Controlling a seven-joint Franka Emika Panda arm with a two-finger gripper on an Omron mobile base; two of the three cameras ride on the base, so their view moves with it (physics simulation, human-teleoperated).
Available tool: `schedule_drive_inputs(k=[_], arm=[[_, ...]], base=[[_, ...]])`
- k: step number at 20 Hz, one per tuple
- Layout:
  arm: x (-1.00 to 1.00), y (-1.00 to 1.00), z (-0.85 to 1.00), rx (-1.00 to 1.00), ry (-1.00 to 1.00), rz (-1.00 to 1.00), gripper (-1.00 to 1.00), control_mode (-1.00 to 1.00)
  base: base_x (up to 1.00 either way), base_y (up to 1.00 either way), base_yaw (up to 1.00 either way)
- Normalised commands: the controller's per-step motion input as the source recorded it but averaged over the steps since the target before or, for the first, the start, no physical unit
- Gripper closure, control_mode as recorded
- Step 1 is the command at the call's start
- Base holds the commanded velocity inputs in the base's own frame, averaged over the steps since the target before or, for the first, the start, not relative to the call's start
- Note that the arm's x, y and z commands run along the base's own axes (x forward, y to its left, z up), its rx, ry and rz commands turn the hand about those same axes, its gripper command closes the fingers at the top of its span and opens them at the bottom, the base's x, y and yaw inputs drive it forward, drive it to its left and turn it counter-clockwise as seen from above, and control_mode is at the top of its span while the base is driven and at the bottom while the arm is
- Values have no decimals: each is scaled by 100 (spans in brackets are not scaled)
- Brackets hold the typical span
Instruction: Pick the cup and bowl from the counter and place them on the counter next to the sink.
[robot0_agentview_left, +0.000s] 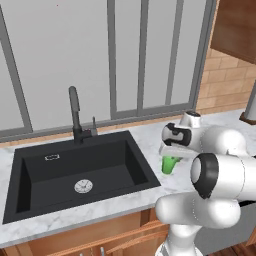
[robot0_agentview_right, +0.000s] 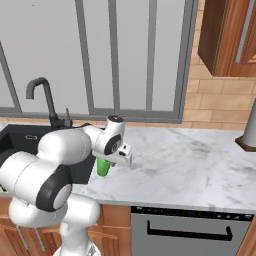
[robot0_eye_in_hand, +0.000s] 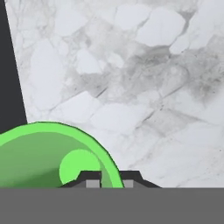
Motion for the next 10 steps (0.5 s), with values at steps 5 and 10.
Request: schedule_drive_inputs(k=[5,10], arm=[[-20,0,0,0,-3,0,100,-100],[-4,0,0,0,0,0,100,-100]], base=[[0,0,0],[0,0,0]])
